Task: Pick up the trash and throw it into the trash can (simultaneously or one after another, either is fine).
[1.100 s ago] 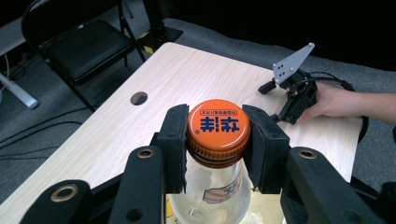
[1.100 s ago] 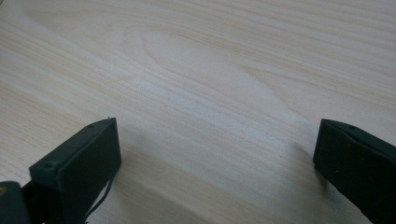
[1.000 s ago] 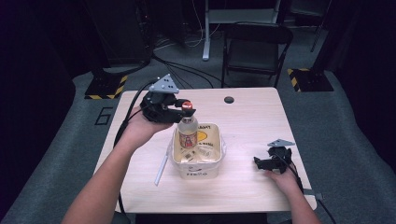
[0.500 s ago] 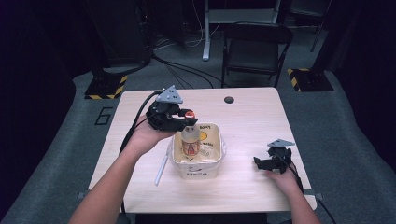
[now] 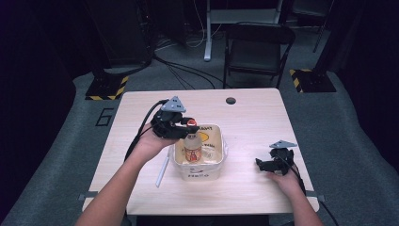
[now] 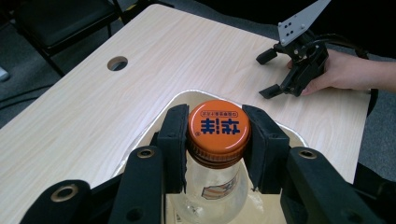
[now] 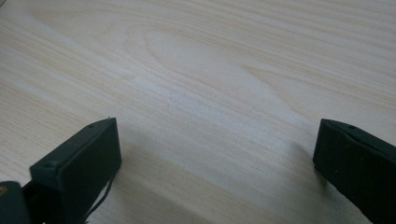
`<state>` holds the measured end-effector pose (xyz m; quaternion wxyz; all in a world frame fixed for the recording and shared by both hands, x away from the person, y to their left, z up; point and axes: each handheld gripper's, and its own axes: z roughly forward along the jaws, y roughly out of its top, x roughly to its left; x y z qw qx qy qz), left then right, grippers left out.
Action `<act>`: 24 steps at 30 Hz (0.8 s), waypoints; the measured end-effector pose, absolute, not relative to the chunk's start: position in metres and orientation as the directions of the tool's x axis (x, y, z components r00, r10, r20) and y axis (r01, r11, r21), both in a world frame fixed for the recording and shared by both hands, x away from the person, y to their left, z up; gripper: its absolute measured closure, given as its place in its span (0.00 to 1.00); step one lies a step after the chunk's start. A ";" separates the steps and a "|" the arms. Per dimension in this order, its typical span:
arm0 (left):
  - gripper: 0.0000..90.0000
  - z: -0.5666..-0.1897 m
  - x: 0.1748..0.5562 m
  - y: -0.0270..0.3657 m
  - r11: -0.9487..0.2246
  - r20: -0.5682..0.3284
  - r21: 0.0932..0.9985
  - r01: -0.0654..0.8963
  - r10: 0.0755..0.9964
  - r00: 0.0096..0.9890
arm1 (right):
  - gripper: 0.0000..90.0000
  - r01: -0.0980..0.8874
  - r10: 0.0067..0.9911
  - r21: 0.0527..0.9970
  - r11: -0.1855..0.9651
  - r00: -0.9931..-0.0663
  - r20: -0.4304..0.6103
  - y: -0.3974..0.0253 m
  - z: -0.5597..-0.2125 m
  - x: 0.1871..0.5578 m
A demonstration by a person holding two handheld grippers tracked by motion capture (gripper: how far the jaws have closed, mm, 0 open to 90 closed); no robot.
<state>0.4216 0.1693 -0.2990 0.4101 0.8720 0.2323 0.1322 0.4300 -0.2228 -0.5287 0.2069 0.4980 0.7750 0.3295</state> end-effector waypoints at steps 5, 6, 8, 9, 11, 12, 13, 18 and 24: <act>0.70 -0.309 0.424 0.171 -0.552 0.032 0.774 0.309 0.521 0.853 | 0.00 0.635 0.908 0.717 0.287 -0.418 0.007 -0.223 -0.529 0.430; 0.70 -0.311 0.425 0.171 -0.548 0.027 0.775 0.315 0.526 0.850 | 0.00 0.635 0.909 0.717 0.287 -0.417 0.006 -0.223 -0.529 0.430; 0.70 -0.314 0.426 0.171 -0.551 0.031 0.773 0.314 0.528 0.849 | 0.00 0.635 0.909 0.717 0.288 -0.417 0.005 -0.223 -0.529 0.430; 0.70 -0.316 0.427 0.171 -0.546 0.026 0.774 0.320 0.532 0.846 | 0.00 0.636 0.909 0.717 0.286 -0.417 0.007 -0.223 -0.529 0.430; 0.70 -0.319 0.427 0.172 -0.544 0.023 0.774 0.324 0.536 0.844 | 0.00 0.635 0.908 0.717 0.287 -0.418 0.007 -0.223 -0.529 0.430; 0.70 -0.320 0.428 0.172 -0.546 0.028 0.775 0.320 0.534 0.845 | 0.00 0.636 0.908 0.717 0.287 -0.418 0.007 -0.223 -0.529 0.430; 0.70 -0.321 0.428 0.172 -0.540 0.019 0.776 0.326 0.538 0.843 | 0.00 0.635 0.909 0.717 0.287 -0.417 0.006 -0.223 -0.529 0.430; 0.70 -0.328 0.429 0.171 -0.546 0.021 0.772 0.327 0.536 0.844 | 0.00 0.635 0.908 0.717 0.287 -0.418 0.007 -0.223 -0.529 0.430; 0.70 -0.332 0.429 0.171 -0.550 0.027 0.770 0.323 0.534 0.845 | 0.00 0.636 0.908 0.717 0.287 -0.418 0.008 -0.223 -0.529 0.430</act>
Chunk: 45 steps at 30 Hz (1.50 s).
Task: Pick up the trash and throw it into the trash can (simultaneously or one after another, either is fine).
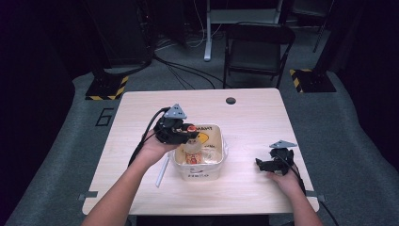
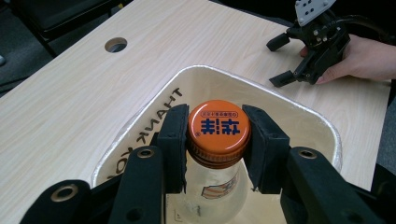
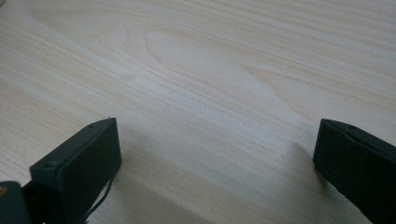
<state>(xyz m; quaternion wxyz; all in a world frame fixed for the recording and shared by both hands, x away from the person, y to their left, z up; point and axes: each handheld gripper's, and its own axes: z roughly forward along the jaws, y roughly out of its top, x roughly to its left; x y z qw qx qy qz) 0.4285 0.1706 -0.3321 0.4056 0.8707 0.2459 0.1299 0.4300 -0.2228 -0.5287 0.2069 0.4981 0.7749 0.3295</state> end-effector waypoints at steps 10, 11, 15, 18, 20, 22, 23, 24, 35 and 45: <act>0.70 -0.343 0.428 0.172 -0.541 0.017 0.773 0.330 0.538 0.843 | 0.00 0.635 0.908 0.717 0.289 -0.419 0.005 -0.223 -0.529 0.430; 0.69 -0.344 0.429 0.173 -0.539 0.015 0.776 0.329 0.537 0.843 | 0.00 0.635 0.908 0.717 0.289 -0.419 0.005 -0.223 -0.529 0.430; 0.69 -0.344 0.430 0.175 -0.530 0.005 0.778 0.338 0.543 0.840 | 0.00 0.634 0.907 0.717 0.290 -0.420 0.004 -0.223 -0.529 0.430; 0.61 -0.342 0.430 0.178 -0.499 -0.009 0.794 0.346 0.560 0.828 | 0.00 0.633 0.907 0.718 0.291 -0.420 0.003 -0.223 -0.529 0.430; 0.56 -0.340 0.429 0.180 -0.487 -0.012 0.803 0.343 0.563 0.826 | 0.00 0.635 0.907 0.716 0.290 -0.422 0.007 -0.223 -0.529 0.430; 0.54 -0.338 0.429 0.182 -0.488 -0.003 0.806 0.335 0.563 0.826 | 0.00 0.636 0.907 0.716 0.289 -0.421 0.008 -0.223 -0.529 0.430; 0.53 -0.336 0.427 0.185 -0.473 -0.005 0.815 0.334 0.571 0.821 | 0.00 0.636 0.907 0.716 0.289 -0.421 0.008 -0.223 -0.529 0.430; 0.52 -0.335 0.426 0.187 -0.472 -0.001 0.817 0.332 0.574 0.819 | 0.00 0.636 0.907 0.716 0.289 -0.420 0.007 -0.223 -0.529 0.430; 0.48 -0.325 0.412 0.227 -0.430 0.019 0.845 0.317 0.617 0.787 | 0.00 0.636 0.907 0.716 0.289 -0.420 0.007 -0.222 -0.529 0.429; 0.49 -0.340 0.403 0.266 -0.407 0.027 0.844 0.348 0.682 0.731 | 0.00 0.635 0.908 0.716 0.289 -0.418 0.005 -0.222 -0.529 0.429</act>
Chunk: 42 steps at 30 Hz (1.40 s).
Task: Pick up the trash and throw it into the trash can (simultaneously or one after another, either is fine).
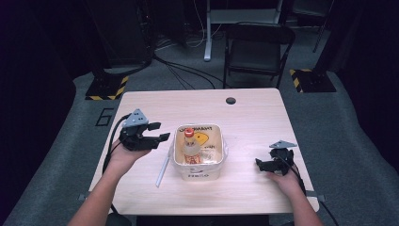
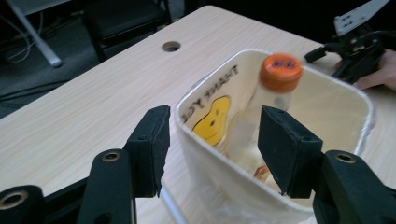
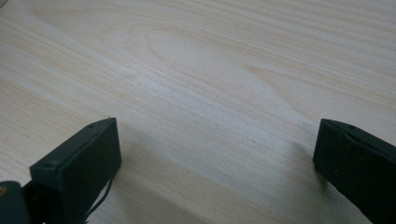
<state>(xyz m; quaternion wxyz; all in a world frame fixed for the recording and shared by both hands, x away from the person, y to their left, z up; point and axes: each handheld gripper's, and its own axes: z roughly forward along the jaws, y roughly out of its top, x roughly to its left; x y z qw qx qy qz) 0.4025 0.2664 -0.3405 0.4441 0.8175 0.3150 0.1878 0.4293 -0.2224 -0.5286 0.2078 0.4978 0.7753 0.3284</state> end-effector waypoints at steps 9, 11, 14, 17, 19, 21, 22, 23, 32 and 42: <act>0.51 -0.369 0.400 0.292 -0.386 0.013 0.834 0.393 0.728 0.686 | 0.00 0.635 0.908 0.716 0.289 -0.418 0.005 -0.222 -0.529 0.429; 0.52 -0.376 0.400 0.295 -0.384 0.009 0.829 0.407 0.736 0.677 | 0.00 0.635 0.908 0.717 0.288 -0.419 0.006 -0.222 -0.529 0.429; 0.52 -0.387 0.399 0.299 -0.377 -0.005 0.820 0.431 0.749 0.663 | 0.00 0.636 0.908 0.717 0.287 -0.418 0.007 -0.222 -0.529 0.429; 0.52 -0.396 0.399 0.302 -0.369 -0.011 0.815 0.446 0.760 0.650 | 0.00 0.635 0.908 0.716 0.289 -0.418 0.005 -0.222 -0.529 0.429; 0.52 -0.401 0.399 0.304 -0.369 -0.012 0.812 0.453 0.765 0.644 | 0.00 0.635 0.908 0.717 0.288 -0.419 0.006 -0.222 -0.529 0.429; 0.52 -0.408 0.399 0.305 -0.359 -0.025 0.809 0.465 0.770 0.637 | 0.00 0.636 0.909 0.717 0.287 -0.418 0.007 -0.222 -0.529 0.429; 0.52 -0.412 0.399 0.306 -0.353 -0.033 0.809 0.470 0.772 0.635 | 0.00 0.636 0.908 0.717 0.287 -0.418 0.006 -0.222 -0.529 0.429; 0.53 -0.416 0.398 0.306 -0.346 -0.042 0.807 0.479 0.775 0.631 | 0.00 0.635 0.909 0.717 0.288 -0.417 0.004 -0.222 -0.529 0.429; 0.56 -0.448 0.399 0.306 -0.325 -0.081 0.786 0.526 0.789 0.609 | 0.00 0.637 0.910 0.716 0.286 -0.416 0.006 -0.222 -0.529 0.429; 0.56 -0.466 0.399 0.308 -0.312 -0.082 0.774 0.551 0.814 0.576 | 0.00 0.635 0.909 0.717 0.288 -0.417 0.004 -0.222 -0.529 0.429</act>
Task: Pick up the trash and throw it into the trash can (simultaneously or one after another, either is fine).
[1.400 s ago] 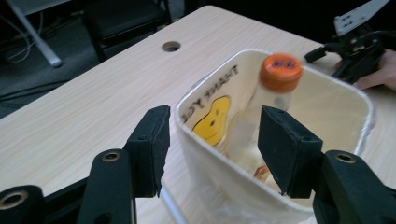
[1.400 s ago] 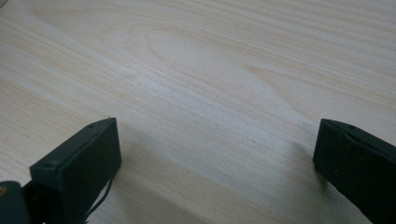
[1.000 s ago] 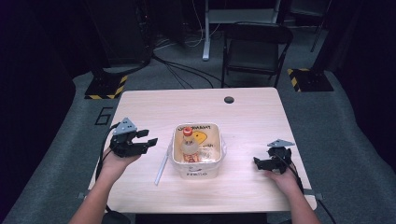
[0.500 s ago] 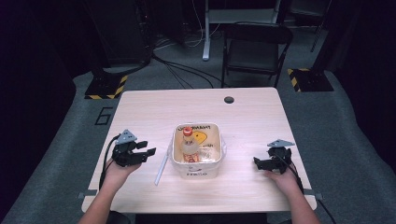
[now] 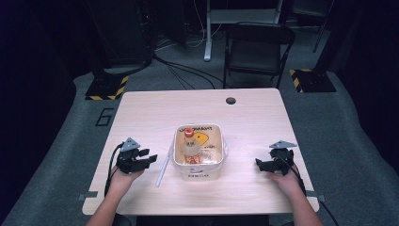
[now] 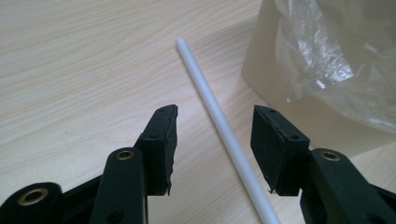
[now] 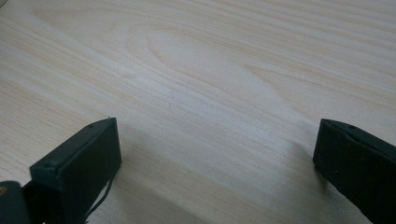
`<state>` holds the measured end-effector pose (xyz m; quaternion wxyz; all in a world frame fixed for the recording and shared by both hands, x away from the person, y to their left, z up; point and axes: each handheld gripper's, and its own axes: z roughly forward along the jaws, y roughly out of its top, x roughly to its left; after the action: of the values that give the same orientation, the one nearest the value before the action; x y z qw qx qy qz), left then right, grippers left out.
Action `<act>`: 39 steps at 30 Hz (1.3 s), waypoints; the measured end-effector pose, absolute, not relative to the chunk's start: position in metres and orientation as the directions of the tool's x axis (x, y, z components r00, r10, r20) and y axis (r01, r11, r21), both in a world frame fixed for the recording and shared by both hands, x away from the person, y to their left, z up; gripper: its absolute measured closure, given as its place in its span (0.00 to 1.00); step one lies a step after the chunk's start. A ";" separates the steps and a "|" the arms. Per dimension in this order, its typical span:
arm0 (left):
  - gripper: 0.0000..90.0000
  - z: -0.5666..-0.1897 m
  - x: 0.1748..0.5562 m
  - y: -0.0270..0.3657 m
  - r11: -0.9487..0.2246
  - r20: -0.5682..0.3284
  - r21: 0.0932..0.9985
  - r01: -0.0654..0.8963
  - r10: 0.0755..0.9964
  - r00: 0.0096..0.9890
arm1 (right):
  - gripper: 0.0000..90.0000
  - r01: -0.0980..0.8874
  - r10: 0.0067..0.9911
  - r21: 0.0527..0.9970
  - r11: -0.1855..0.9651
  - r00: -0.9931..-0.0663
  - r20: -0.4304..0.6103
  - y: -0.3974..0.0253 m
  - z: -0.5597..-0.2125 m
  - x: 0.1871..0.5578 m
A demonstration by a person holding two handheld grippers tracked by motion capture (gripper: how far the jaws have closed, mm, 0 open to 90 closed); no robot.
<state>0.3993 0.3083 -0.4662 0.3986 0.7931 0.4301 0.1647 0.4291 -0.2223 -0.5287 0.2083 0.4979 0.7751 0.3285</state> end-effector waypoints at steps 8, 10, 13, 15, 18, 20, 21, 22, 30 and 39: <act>0.57 -0.478 0.398 0.303 -0.304 -0.087 0.772 0.558 0.819 0.567 | 0.00 0.635 0.909 0.717 0.288 -0.417 0.004 -0.222 -0.529 0.429; 0.57 -0.482 0.398 0.300 -0.327 -0.074 0.760 0.562 0.815 0.575 | 0.00 0.636 0.909 0.716 0.288 -0.417 0.005 -0.222 -0.529 0.429; 0.58 -0.487 0.398 0.295 -0.345 -0.066 0.749 0.565 0.810 0.582 | 0.00 0.635 0.909 0.717 0.288 -0.417 0.004 -0.222 -0.529 0.429; 0.58 -0.490 0.398 0.293 -0.343 -0.078 0.742 0.576 0.809 0.582 | 0.00 0.635 0.909 0.717 0.288 -0.417 0.004 -0.222 -0.529 0.429; 0.58 -0.493 0.399 0.290 -0.350 -0.081 0.734 0.582 0.805 0.587 | 0.00 0.635 0.909 0.717 0.288 -0.417 0.005 -0.222 -0.529 0.429; 0.58 -0.494 0.400 0.288 -0.359 -0.078 0.729 0.583 0.802 0.592 | 0.00 0.635 0.909 0.717 0.288 -0.417 0.004 -0.222 -0.529 0.429; 0.58 -0.495 0.399 0.288 -0.366 -0.071 0.727 0.581 0.802 0.594 | 0.00 0.635 0.909 0.717 0.288 -0.417 0.004 -0.222 -0.529 0.429; 0.58 -0.495 0.399 0.287 -0.368 -0.067 0.728 0.578 0.801 0.594 | 0.00 0.635 0.909 0.717 0.288 -0.417 0.005 -0.222 -0.529 0.429; 0.58 -0.498 0.398 0.280 -0.365 -0.068 0.725 0.584 0.806 0.588 | 0.00 0.635 0.909 0.717 0.288 -0.417 0.005 -0.222 -0.529 0.429; 0.61 -0.503 0.399 0.272 -0.411 -0.040 0.696 0.588 0.796 0.603 | 0.00 0.635 0.909 0.717 0.288 -0.417 0.004 -0.222 -0.529 0.429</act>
<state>0.3995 0.2723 -0.5034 0.3449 0.8263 0.4190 0.1507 0.4291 -0.2223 -0.5287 0.2083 0.4979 0.7752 0.3284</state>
